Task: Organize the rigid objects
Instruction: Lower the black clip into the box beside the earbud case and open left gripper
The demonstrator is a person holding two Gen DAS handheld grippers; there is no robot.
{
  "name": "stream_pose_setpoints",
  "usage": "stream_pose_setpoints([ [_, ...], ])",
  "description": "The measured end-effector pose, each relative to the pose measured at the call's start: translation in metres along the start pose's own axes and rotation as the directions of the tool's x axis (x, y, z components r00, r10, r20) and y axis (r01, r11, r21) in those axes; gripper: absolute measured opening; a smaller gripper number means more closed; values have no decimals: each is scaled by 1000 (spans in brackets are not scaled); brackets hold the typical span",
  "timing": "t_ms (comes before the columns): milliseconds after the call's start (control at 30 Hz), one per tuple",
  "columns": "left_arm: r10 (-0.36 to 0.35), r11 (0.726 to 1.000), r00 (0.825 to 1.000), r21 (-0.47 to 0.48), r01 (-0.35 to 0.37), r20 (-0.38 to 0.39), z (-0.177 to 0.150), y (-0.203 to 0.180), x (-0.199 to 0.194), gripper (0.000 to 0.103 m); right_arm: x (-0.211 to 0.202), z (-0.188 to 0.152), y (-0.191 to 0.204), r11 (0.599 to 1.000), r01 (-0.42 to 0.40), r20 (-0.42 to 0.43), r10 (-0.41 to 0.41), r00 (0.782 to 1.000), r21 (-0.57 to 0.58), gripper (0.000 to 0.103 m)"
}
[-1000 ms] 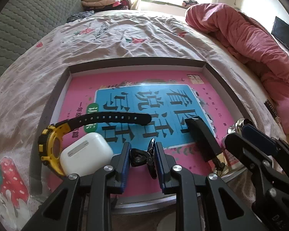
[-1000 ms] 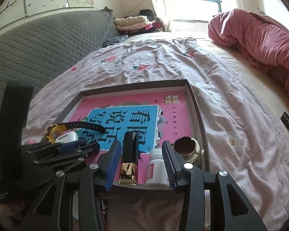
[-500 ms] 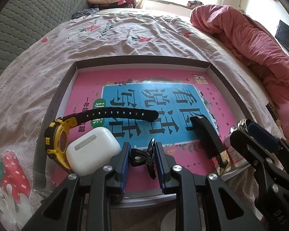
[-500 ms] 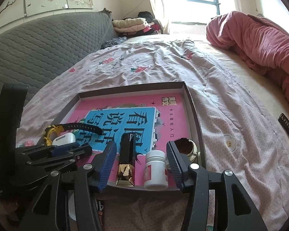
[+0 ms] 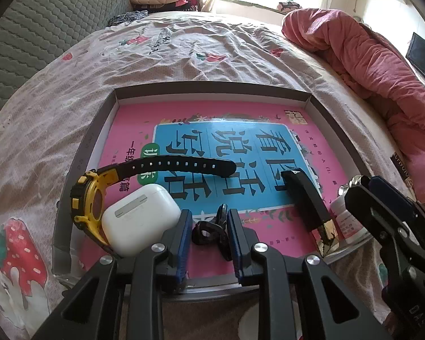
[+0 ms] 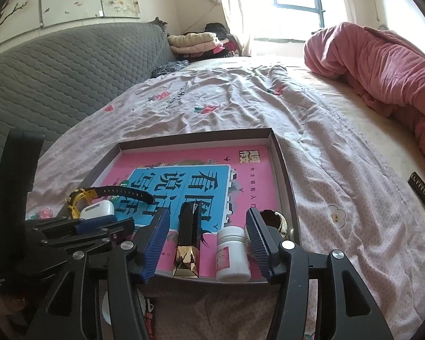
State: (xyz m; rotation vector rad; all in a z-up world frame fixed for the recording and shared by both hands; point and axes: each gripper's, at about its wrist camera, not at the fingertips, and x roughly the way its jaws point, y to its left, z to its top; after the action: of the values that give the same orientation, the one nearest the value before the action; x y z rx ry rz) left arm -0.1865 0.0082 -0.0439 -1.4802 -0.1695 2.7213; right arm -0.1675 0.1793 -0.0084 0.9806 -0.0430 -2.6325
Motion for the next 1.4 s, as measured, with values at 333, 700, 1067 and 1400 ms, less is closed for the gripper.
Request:
stream_pose_setpoints([
  [333, -4, 1000, 1000, -1, 4, 15, 0, 2, -10, 25, -2, -1, 1, 1000, 24, 2, -23, 1000, -19, 59],
  [700, 6, 1000, 999, -13, -6, 38, 2, 4, -28, 38, -8, -1, 5, 998, 31, 20, -30, 999, -48, 68],
  [1067, 12, 1000, 998, -9, -12, 59, 1, 4, -44, 46, -15, -1, 8, 998, 45, 40, -43, 998, -50, 74],
  [1400, 12, 1000, 997, -13, -11, 82, -3, 8, -62, 54, -31, -3, 15, 995, 77, 66, -73, 995, -69, 74],
])
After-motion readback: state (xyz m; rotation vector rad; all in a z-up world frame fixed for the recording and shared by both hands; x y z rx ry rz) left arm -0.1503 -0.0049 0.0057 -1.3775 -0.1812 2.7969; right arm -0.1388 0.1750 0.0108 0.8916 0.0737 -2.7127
